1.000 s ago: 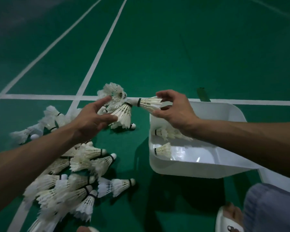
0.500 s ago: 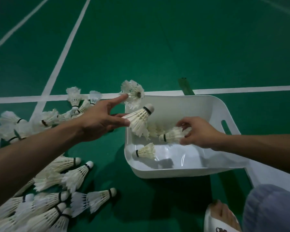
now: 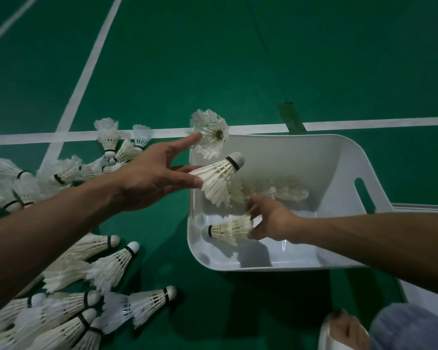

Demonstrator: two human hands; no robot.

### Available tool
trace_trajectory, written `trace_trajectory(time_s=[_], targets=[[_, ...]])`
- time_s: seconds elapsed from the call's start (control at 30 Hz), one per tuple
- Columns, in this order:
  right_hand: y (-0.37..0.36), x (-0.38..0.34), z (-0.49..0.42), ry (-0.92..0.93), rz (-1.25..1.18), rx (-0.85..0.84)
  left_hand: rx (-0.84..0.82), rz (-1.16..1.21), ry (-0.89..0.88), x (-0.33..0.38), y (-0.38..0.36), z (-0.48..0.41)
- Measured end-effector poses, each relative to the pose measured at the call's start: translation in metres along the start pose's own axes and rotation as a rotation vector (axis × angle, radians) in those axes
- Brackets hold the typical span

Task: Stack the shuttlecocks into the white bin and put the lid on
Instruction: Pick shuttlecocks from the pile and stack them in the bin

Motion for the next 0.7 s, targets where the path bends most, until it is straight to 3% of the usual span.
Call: trace_trajectory(time_s=[0.13,0.3,0.4,0.53,0.6,0.7], targets=[[-0.011,-0.001,-0.017,-0.064,-0.064,0.01,-0.007,0.008,0.006,-0.002,0.002,-0.003],[-0.005,0.004,-0.009,0.029,0.114,0.005,-0.016,-0.011,0.017,-0.003,0.001,-0.002],[-0.006,0.005,-0.004,-0.033,0.018,-0.047,-0.017,-0.031,0.023,-0.002,0.0,-0.003],[0.009,0.0,0.018,-0.037,0.118,-0.001,-0.01,-0.098,0.032,0.0,-0.007,-0.007],[0.017,-0.002,0.029,-0.003,-0.003,0.05,-0.003,-0.141,0.033,0.001,-0.014,-0.008],[0.024,-0.014,0.047,0.134,-0.484,0.059,0.02,-0.193,0.036,0.001,-0.024,-0.011]])
Point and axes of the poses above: each hand's wrist, its own z-axis away from the middle knuckle, its own y-axis out of the back of the hand, x = y × z, the point moved 2 cm from there along -z, towards the middle knuckle, and after that the axes turned 12 degrees about -x, right-handed, at the moved point
